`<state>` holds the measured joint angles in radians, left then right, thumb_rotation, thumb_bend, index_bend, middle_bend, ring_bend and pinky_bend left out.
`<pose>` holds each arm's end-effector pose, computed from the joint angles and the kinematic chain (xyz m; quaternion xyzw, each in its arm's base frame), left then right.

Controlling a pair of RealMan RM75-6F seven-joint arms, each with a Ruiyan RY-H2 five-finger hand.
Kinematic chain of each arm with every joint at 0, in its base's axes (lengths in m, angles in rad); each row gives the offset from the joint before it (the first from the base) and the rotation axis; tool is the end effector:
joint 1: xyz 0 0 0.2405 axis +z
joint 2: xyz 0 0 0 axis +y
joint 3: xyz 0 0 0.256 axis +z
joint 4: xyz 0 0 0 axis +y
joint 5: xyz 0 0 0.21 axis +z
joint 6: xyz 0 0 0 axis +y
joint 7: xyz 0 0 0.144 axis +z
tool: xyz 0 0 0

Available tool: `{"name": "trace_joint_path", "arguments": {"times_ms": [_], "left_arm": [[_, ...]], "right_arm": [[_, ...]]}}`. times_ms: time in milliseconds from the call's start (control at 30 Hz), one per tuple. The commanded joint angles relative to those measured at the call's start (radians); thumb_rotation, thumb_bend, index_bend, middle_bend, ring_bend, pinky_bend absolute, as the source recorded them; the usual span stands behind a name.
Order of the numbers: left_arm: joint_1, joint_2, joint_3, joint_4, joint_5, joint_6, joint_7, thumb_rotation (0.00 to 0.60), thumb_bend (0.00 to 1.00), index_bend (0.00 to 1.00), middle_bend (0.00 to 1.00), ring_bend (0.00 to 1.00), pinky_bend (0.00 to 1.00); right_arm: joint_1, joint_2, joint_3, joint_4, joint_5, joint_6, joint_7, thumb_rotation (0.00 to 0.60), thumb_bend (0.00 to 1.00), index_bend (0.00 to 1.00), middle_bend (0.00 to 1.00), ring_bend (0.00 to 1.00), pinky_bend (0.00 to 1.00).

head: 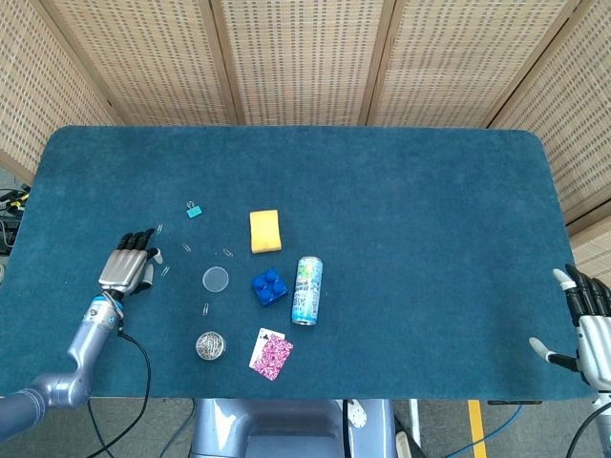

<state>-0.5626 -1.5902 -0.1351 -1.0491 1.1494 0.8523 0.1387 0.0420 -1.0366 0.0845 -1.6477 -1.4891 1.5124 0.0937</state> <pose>-0.3041 0.3462 0.0053 -0.6896 -0.4366 -0.2528 0.5195 -0.3137 -0.1745 0.1911 0.5614 -0.3960 0.4104 0.5997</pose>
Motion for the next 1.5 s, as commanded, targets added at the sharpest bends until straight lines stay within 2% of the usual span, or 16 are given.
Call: {"name": "trace_joint_path", "arguments": {"times_ms": [33, 367, 667, 833, 933, 1000, 1067, 1200, 1500], "left_arm": [[-0.002, -0.004, 0.001, 0.0, -0.008, -0.013, 0.003, 0.6, 0.71, 0.41, 0.0, 0.0, 0.0], [0.004, -0.004, 0.019, -0.025, 0.031, 0.009, -0.016, 0.6, 0.71, 0.41, 0.0, 0.0, 0.0], [0.01, 0.038, 0.05, -0.123, 0.059, 0.011, 0.005, 0.6, 0.71, 0.41, 0.0, 0.0, 0.0], [0.017, 0.053, 0.05, -0.154, 0.069, 0.041, 0.012, 0.6, 0.71, 0.4, 0.0, 0.0, 0.0], [0.028, 0.044, 0.049, -0.126, 0.156, 0.129, -0.068, 0.6, 0.55, 0.36, 0.0, 0.0, 0.0], [0.031, 0.03, 0.061, -0.079, 0.207, 0.164, -0.12, 0.6, 0.39, 0.35, 0.0, 0.0, 0.0], [0.029, 0.018, 0.068, -0.035, 0.228, 0.169, -0.159, 0.6, 0.33, 0.38, 0.0, 0.0, 0.0], [0.019, -0.001, 0.071, 0.023, 0.232, 0.146, -0.178, 0.6, 0.31, 0.43, 0.0, 0.0, 0.0], [0.0, -0.016, 0.078, 0.089, 0.238, 0.105, -0.192, 0.6, 0.31, 0.47, 0.0, 0.0, 0.0]], "right_arm": [[0.0, 0.0, 0.0, 0.0, 0.001, 0.0, 0.001, 0.6, 0.0, 0.01, 0.0, 0.0, 0.0], [0.001, 0.0, 0.0, 0.0, 0.001, -0.001, 0.001, 0.6, 0.0, 0.01, 0.0, 0.0, 0.0], [-0.001, 0.003, 0.001, 0.001, 0.002, 0.0, 0.007, 0.6, 0.0, 0.01, 0.0, 0.0, 0.0], [-0.001, 0.003, 0.0, 0.002, 0.0, 0.002, 0.011, 0.6, 0.0, 0.01, 0.0, 0.0, 0.0], [-0.001, 0.004, 0.0, 0.001, -0.001, 0.001, 0.015, 0.6, 0.0, 0.01, 0.0, 0.0, 0.0], [0.0, 0.005, -0.001, 0.001, -0.001, 0.0, 0.016, 0.6, 0.0, 0.01, 0.0, 0.0, 0.0], [0.0, 0.006, 0.0, 0.0, -0.001, 0.0, 0.016, 0.6, 0.0, 0.01, 0.0, 0.0, 0.0], [0.0, 0.004, 0.0, 0.002, 0.0, -0.001, 0.015, 0.6, 0.0, 0.01, 0.0, 0.0, 0.0], [0.003, 0.002, 0.001, 0.002, 0.005, -0.007, 0.008, 0.6, 0.0, 0.01, 0.0, 0.0, 0.0]]}}
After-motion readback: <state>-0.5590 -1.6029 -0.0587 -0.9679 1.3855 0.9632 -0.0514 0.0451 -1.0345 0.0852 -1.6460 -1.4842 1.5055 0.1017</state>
